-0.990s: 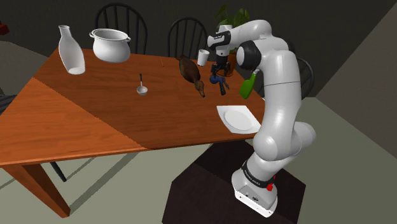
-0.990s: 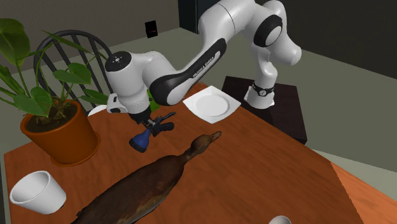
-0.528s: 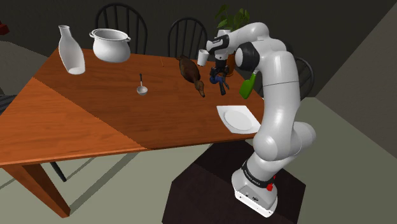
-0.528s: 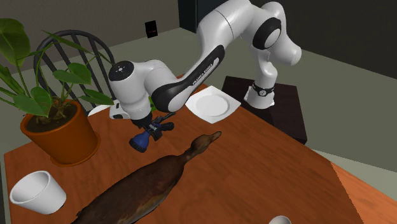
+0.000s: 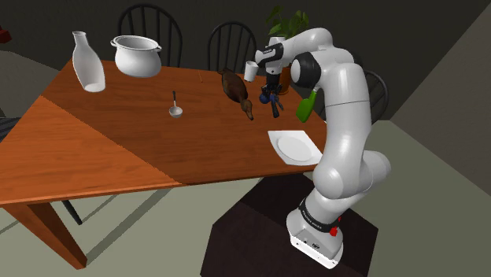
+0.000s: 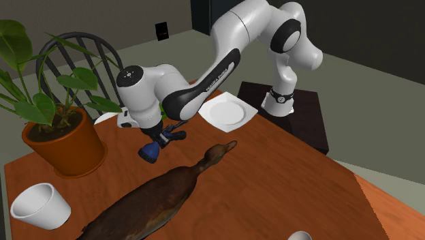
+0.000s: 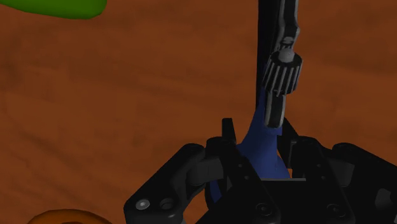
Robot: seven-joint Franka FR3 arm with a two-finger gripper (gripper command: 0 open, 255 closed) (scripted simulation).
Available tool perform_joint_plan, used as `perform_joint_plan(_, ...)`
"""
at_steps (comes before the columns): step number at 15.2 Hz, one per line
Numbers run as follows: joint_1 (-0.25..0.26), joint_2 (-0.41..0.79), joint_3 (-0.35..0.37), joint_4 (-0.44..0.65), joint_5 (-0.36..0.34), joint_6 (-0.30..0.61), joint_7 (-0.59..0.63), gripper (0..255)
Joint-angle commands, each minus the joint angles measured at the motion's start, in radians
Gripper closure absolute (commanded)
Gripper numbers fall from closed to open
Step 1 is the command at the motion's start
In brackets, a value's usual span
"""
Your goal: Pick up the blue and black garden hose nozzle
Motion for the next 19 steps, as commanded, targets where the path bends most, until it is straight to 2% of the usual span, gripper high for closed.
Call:
perform_joint_plan(1,0.000,0.000,0.000,0.000,0.000,0.000,0.000,255)
perform_joint_plan(19,-0.001,-0.059,-0.011,0.108,-0.012,-0.164,-0.012,255)
